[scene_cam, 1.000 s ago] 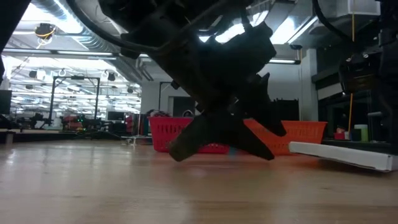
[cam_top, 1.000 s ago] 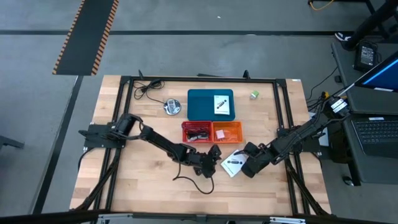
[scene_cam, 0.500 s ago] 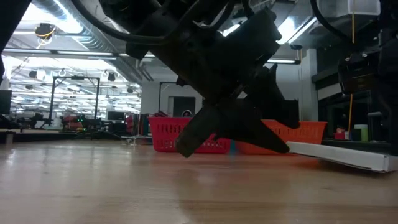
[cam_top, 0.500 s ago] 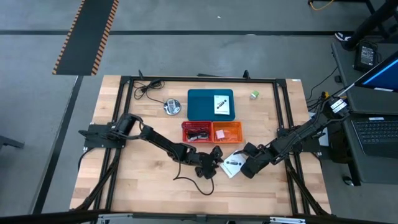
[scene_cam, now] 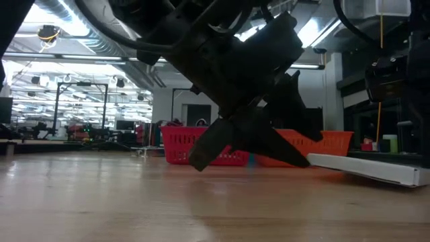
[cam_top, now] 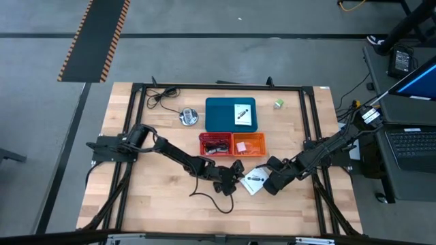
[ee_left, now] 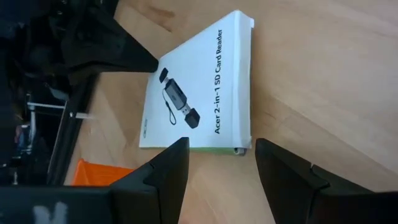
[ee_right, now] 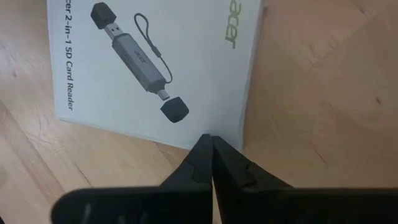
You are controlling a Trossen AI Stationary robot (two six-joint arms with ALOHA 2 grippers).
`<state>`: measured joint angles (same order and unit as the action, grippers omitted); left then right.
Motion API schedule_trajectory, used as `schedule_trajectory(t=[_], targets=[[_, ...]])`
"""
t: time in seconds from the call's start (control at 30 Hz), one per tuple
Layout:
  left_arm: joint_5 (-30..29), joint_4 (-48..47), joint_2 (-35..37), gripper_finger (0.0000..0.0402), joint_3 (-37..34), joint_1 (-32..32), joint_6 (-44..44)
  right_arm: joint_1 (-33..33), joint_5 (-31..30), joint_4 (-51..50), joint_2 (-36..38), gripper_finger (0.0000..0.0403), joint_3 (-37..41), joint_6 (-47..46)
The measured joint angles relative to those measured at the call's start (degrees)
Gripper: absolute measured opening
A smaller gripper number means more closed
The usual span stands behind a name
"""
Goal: Pick and place items into bin
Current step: Put the white card reader box into the blue bin
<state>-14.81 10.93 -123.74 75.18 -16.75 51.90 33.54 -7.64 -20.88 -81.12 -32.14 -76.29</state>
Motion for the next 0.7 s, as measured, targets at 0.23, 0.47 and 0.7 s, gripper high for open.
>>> schedule_trajectory(t=[0.23, 0.47, 0.7], targets=[[2.40, 0.52, -1.58, 0.0181, 0.29, 0.24, -0.17, 0.01, -0.13, 0.08, 0.02, 0.0000, -0.03, -0.28], [-1.47, -0.07, -3.47, 0.0181, 3.57, 0.16, 1.62, 0.02, -0.20, 0.09, 0.02, 0.0000, -0.04, -1.01], [-0.32, -0.76, -3.63, 0.0179, 4.13, 1.05, 1.12, 0.02, -0.22, 0.09, 0.04, 0.0000, -0.04, -0.98]])
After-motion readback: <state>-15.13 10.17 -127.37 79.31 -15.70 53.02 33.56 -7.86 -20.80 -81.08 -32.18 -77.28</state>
